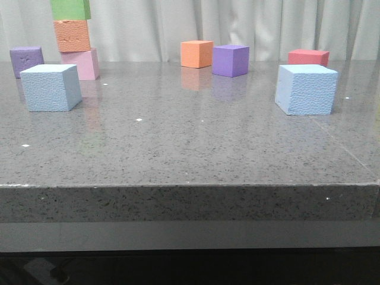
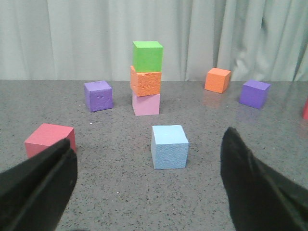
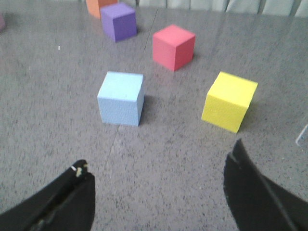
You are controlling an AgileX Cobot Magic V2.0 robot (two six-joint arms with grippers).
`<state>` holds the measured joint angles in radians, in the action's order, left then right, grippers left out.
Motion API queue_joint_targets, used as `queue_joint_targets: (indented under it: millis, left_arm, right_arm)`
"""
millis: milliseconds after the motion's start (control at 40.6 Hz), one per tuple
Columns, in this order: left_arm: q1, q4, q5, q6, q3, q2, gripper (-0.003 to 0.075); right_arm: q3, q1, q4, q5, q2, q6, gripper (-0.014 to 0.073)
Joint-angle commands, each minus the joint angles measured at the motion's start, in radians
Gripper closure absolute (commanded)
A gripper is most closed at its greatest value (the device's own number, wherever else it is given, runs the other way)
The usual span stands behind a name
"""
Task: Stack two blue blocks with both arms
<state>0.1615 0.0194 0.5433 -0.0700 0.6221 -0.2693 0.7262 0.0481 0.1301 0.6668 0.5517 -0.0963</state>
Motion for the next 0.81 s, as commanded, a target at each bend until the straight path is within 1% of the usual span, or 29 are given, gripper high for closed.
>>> queue_joint_targets:
  millis: [0,123,246,418,541,787]
  left_arm:
    - [0.013,0.001,-0.088,-0.001,0.027,-0.018,0.0122]
    - [0.013,0.001,-0.088,-0.001,0.027,-0.018,0.0122]
    - [0.013,0.001,-0.088,-0.001,0.027,-0.018,0.0122]
    - [0.013,0.001,-0.088,-0.001,0.027,-0.018,0.0122]
    - [0.013,0.001,-0.088,-0.001,0.027,-0.018,0.0122]
    - [0.013,0.001,-0.088,-0.001,0.027,-0.018,0.0122]
  right_arm:
    - [0.099,0.011,0.026,0.013,0.075,-0.051,0.0027]
    - [0.184,0.057,0.075,0.085,0.184,-0.088,0.0027]
    - [0.257,0.103,0.075,0.136,0.296,-0.089,0.0027]
    - [0.346,0.152,0.075,0.171,0.484,-0.079,0.0031]
    - [0.421,0.153,0.067,0.178,0.616,-0.038,0.0031]
    - [0.6,0.153,-0.026,0.193,0.835,0.13,0.0031]
